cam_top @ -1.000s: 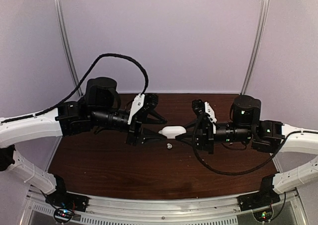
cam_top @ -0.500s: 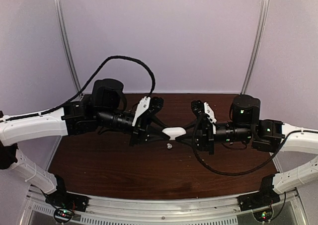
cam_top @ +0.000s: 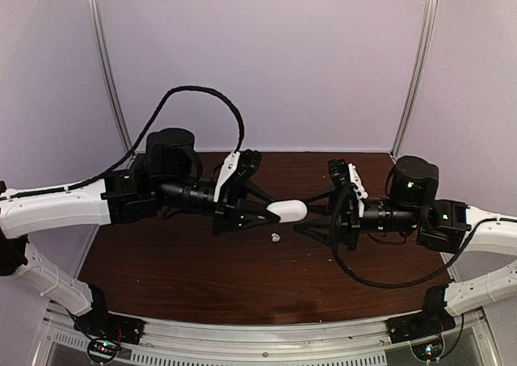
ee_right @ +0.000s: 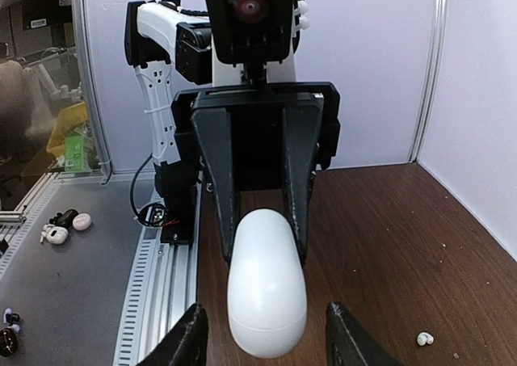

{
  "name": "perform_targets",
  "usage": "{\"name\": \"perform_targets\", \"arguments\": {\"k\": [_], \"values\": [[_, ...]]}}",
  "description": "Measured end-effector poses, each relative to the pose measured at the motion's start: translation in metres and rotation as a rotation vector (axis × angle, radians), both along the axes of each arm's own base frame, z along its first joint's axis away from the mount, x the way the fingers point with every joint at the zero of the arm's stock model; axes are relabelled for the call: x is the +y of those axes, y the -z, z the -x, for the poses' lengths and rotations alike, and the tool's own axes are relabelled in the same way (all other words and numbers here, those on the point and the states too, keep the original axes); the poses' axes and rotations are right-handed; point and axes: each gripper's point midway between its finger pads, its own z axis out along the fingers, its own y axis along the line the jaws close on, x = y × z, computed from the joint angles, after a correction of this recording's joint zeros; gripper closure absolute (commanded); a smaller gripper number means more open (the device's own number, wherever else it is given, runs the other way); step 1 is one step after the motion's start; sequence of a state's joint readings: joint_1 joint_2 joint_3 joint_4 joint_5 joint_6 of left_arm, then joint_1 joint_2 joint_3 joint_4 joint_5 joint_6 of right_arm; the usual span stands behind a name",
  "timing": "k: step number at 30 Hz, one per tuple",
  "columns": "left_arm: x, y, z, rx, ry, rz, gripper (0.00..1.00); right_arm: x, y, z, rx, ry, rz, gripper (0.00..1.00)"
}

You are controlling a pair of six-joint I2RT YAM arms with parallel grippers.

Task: Insert the wireless bluetooth earbuds into the charging case
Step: Pass from the right arm to the left, then pass from the left arm to the right

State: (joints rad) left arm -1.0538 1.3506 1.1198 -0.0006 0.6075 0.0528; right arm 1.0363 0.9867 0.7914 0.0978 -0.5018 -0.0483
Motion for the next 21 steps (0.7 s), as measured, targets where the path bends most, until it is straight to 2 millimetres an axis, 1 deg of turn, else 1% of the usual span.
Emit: {"name": "perform_targets", "arguments": {"k": [5, 6, 11, 16, 21], "values": [[-0.001, -0.007, 0.001, -0.004, 0.006, 0.041, 0.92, 0.003, -0.003, 0.003, 0.007, -0.022, -0.016, 0.64], [-0.001, -0.007, 0.001, -0.004, 0.007, 0.048, 0.92, 0.004, -0.002, 0.003, 0.012, -0.028, -0.018, 0.65], [-0.001, -0.012, 0.002, -0.007, 0.012, 0.073, 0.93, 0.010, 0.003, 0.003, 0.031, -0.047, -0.011, 0.66], [-0.002, -0.013, 0.002, -0.009, 0.015, 0.081, 0.93, 0.011, -0.001, 0.003, 0.028, -0.049, -0.027, 0.62], [-0.002, -0.015, 0.003, -0.012, 0.018, 0.089, 0.93, 0.011, -0.005, 0.003, 0.021, -0.049, -0.045, 0.63]]}}
